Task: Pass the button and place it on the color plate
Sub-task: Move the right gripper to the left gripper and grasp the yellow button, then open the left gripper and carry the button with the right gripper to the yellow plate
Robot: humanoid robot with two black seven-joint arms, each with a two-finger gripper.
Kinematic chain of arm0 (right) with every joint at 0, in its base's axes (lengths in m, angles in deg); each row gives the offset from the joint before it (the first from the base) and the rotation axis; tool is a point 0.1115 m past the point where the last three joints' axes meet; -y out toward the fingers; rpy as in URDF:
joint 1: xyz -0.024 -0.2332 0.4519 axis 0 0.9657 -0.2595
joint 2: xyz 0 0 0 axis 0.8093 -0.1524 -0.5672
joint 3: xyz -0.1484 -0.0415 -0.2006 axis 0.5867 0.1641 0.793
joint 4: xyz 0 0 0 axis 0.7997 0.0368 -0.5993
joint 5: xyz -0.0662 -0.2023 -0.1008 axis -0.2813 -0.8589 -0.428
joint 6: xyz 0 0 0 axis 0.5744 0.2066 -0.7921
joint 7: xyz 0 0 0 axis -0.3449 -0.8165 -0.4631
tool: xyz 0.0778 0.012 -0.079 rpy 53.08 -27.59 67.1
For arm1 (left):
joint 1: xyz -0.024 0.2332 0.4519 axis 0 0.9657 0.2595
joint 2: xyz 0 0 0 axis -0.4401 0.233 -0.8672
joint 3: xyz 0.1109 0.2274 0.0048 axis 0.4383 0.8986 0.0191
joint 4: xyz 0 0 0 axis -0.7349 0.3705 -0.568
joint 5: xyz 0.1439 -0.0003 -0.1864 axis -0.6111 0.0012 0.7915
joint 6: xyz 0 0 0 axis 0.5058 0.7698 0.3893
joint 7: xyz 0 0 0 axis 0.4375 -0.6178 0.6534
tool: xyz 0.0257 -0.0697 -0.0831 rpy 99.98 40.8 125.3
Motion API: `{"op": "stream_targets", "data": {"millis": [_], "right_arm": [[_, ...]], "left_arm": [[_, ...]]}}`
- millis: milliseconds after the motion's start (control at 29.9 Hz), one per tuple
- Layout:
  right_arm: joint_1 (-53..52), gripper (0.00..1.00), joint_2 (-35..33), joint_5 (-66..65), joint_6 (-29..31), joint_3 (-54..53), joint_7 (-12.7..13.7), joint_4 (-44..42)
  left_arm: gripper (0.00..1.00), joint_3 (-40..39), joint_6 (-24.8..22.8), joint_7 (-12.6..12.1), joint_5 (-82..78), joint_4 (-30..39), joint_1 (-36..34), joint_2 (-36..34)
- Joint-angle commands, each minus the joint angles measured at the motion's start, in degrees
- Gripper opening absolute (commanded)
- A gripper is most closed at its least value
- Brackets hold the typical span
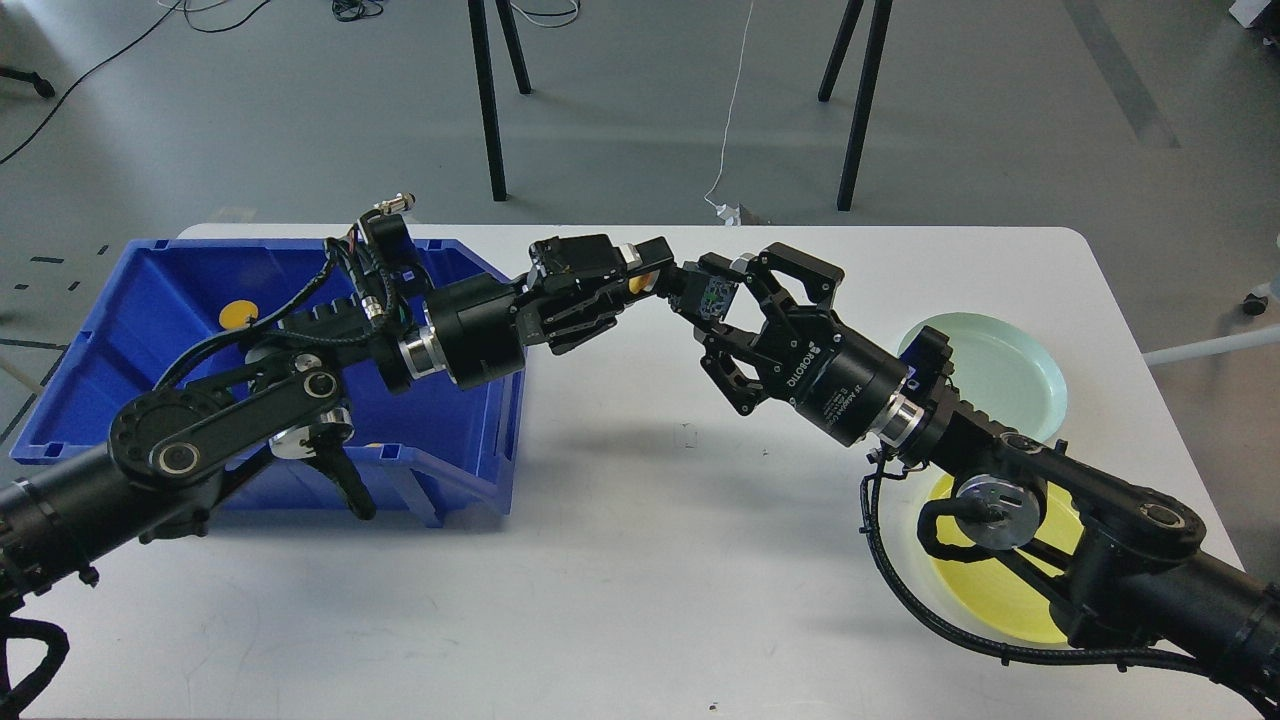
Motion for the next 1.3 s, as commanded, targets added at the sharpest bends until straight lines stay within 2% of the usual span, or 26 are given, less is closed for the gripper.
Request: {"op": "stream_targets", "data": {"millis": [0,67,268,435,636,736,803,903,1070,1104,1204,1271], "right_arm": [[0.10,0.06,-0.13,-0.01,-0.02,0.00,-0.14,0.26],[0.10,0.01,-0.04,-0.01,-0.02,-0.26,-0.14,0.26],[1.24,0.01,-2.23,-0.01,-0.72,-1.31,-0.40,1.92],[8.44,0.01,-13.12,-0.01,-0.64,-6.67,-0.66,8.50],[23.63,0.01,-29.02,-0.10,-0.64,-15.98,-1.19,16.86],[32.24,0.01,-36.58,-0.44,-0.72,-18.28,-3.47,16.96],[36.99,0.01,-40.63,-0.45,-0.90,-18.46,-6.08,16.26],[43.06,0.01,-44.77,-0.71,-0.90,-18.19,-6.08,14.41],[47.47,0.01,-45.40,-0.89,-0.72,-17.67,-6.08,9.93],[47.56,0.03,-45.22,-0.80,-0.64,-17.40,-6.08,8.88],[47.74,0.19,-44.78,-0.71,-0.46,-16.88,-6.08,7.38],[47.74,0.25,-44.34,-0.71,-0.46,-16.70,-6.08,7.38]], "left_arm": [[0.73,-0.22,-0.03,0.03,0.40,0.02,0.37,0.03],[0.78,-0.31,-0.03,0.03,0.40,-0.07,0.28,0.12],[0.80,-0.31,-0.03,0.03,0.40,-0.24,0.37,0.21],[0.80,-0.31,-0.12,0.03,0.58,-0.86,0.37,0.21],[0.81,-0.48,-0.12,0.03,0.66,-0.94,0.37,0.30],[0.80,-0.83,-0.12,0.03,0.66,-1.29,0.81,0.56],[0.81,-1.45,-0.21,0.03,0.66,-1.30,0.99,0.56],[0.81,-2.24,-0.21,0.03,0.75,-1.38,1.78,0.56],[0.81,-2.59,-0.38,0.03,0.75,-1.38,1.78,0.65],[0.81,-2.59,-0.38,0.03,0.75,-1.38,1.78,0.65],[0.81,-2.59,-0.29,0.03,0.75,-1.38,1.78,0.65],[0.81,-2.59,-0.29,0.03,0.75,-1.38,1.95,0.65]]}}
